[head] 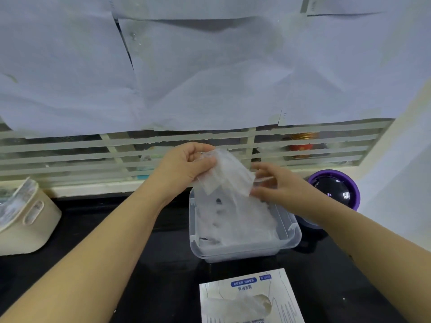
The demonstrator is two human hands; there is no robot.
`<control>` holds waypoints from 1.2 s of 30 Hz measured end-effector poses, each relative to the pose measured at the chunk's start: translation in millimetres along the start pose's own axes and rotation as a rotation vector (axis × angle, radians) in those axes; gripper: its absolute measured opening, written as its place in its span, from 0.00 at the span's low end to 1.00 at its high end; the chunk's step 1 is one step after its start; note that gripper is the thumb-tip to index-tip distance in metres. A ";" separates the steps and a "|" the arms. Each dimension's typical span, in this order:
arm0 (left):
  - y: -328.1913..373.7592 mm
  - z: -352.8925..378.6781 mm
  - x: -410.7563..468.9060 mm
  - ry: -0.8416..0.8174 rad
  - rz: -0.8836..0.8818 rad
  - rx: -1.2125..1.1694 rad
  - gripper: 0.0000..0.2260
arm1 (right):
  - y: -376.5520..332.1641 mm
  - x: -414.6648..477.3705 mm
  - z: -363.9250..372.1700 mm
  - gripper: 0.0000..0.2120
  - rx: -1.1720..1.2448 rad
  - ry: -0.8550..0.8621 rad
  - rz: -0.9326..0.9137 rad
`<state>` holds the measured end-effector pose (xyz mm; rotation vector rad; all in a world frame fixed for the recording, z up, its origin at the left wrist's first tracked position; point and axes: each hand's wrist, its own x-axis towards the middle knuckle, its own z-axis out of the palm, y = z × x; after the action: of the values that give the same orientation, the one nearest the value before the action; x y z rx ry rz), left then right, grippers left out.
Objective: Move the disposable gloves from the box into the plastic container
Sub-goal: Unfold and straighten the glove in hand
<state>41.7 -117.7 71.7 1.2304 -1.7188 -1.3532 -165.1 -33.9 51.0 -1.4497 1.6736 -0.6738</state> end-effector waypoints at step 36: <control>2.4 36.6 56.3 -0.437 0.182 0.979 0.05 | 20.9 22.4 16.8 0.17 0.006 0.189 -0.181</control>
<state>-12.3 -155.9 59.6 1.2288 -2.9076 -0.6628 -162.8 -49.7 19.9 -1.5877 1.6924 -0.9403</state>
